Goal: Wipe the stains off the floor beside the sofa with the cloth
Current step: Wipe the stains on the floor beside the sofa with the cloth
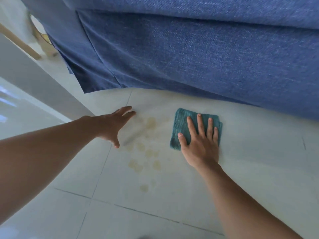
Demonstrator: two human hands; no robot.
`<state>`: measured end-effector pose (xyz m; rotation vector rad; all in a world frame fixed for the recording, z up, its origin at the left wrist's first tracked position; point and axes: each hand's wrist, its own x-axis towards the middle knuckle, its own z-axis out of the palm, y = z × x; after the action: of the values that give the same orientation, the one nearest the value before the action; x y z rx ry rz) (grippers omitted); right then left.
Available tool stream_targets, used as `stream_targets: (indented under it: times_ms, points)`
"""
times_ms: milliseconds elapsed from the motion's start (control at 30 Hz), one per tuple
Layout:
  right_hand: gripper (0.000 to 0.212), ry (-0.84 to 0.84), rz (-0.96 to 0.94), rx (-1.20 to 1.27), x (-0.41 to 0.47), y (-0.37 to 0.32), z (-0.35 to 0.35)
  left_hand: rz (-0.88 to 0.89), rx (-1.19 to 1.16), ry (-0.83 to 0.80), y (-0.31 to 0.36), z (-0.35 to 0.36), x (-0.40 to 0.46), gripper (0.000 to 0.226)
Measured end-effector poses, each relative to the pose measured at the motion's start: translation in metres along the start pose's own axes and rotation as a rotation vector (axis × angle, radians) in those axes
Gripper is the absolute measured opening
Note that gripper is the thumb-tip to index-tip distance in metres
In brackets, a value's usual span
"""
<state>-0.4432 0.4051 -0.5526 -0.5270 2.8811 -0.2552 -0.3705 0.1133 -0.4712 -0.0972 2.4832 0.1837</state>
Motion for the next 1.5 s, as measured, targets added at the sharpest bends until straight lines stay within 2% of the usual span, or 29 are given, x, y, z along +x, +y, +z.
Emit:
stream_targets:
  times_ms: [100, 300, 533, 867, 1133, 1333, 1500]
  points:
    - [0.073, 0.065, 0.111, 0.02, -0.017, -0.007, 0.007, 0.01, 0.023, -0.012, -0.009, 0.011, -0.001, 0.146]
    - [0.074, 0.013, 0.219, 0.013, 0.005, -0.032, 0.003, 0.022, -0.002, 0.025, -0.015, 0.013, 0.0, 0.145]
    - [0.073, -0.034, 0.072, -0.006, 0.053, -0.079, 0.006, 0.039, -0.022, 0.043, -0.018, 0.017, -0.005, 0.142]
    - [0.073, -0.057, -0.133, -0.028, 0.063, -0.126, 0.013, 0.057, -0.06, 0.079, -0.022, 0.019, -0.009, 0.137]
    - [0.073, -0.065, -0.143, -0.027, 0.062, -0.126, 0.014, 0.056, -0.054, 0.073, -0.022, 0.028, -0.013, 0.126]
    - [0.072, -0.05, -0.165, -0.004, 0.055, -0.113, 0.016, 0.066, -0.044, -0.021, -0.02, 0.023, -0.017, 0.133]
    - [0.071, -0.009, 0.053, 0.063, 0.016, -0.074, 0.012, 0.066, 0.085, -0.058, -0.015, 0.025, -0.023, 0.144]
